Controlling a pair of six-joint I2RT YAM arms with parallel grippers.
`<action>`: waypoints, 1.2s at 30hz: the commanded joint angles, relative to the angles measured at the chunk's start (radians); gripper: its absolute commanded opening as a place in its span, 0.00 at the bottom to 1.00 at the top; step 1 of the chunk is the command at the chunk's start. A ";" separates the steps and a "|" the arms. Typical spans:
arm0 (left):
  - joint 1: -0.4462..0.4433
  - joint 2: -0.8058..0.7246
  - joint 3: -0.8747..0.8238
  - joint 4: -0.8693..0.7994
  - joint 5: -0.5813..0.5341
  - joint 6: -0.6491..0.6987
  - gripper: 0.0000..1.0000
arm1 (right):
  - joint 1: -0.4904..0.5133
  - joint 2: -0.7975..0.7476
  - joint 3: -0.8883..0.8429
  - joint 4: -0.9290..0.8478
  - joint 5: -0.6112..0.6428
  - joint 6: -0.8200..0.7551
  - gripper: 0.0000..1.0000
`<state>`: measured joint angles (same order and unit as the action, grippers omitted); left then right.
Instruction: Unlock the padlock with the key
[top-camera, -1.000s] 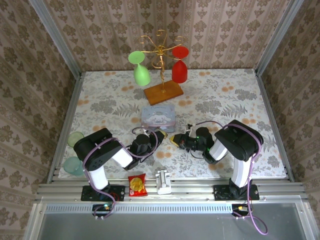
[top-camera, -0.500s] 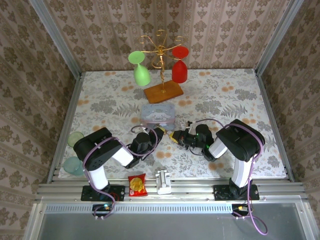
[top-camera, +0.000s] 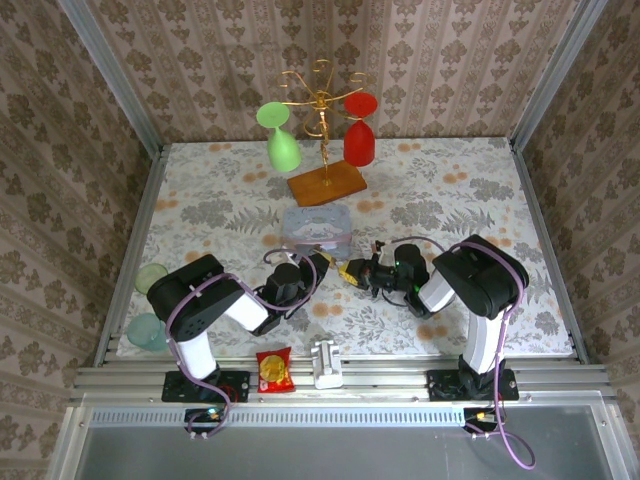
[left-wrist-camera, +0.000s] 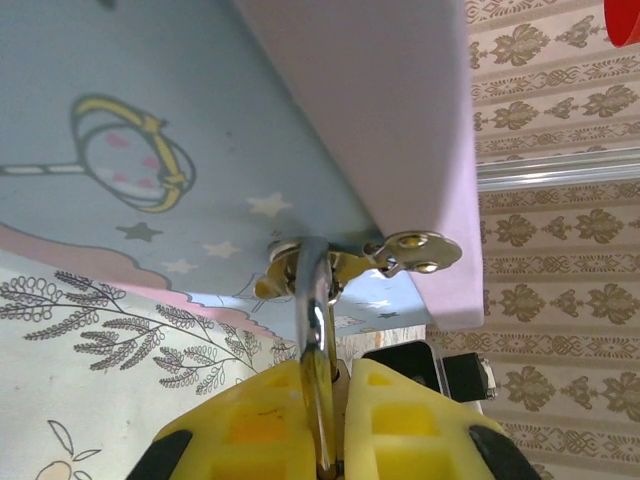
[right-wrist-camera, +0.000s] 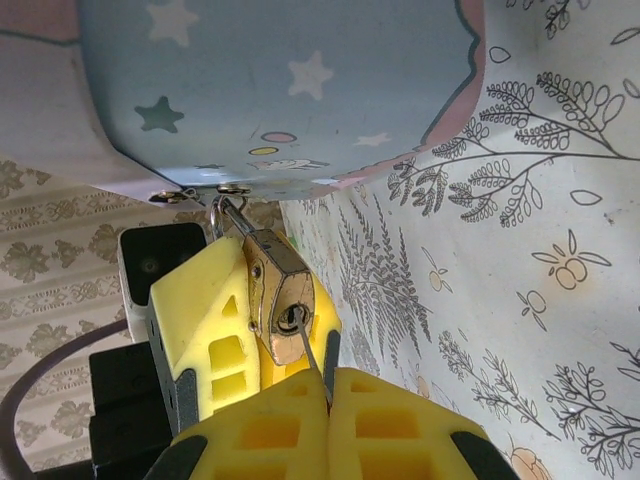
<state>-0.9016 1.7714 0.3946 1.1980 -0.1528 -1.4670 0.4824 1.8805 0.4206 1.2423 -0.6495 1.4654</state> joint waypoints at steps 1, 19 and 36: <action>-0.037 -0.041 0.040 0.098 0.158 -0.012 0.00 | -0.032 0.016 0.055 -0.043 -0.046 -0.048 0.00; -0.043 -0.046 0.056 0.100 0.192 -0.012 0.00 | -0.131 0.072 0.125 -0.109 -0.220 -0.098 0.00; -0.063 -0.035 0.096 0.103 0.185 -0.024 0.00 | -0.085 0.072 0.023 0.053 -0.064 -0.037 0.00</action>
<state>-0.9161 1.7649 0.4263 1.1477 -0.0998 -1.4742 0.3698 1.9713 0.4679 1.2739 -0.8509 1.4368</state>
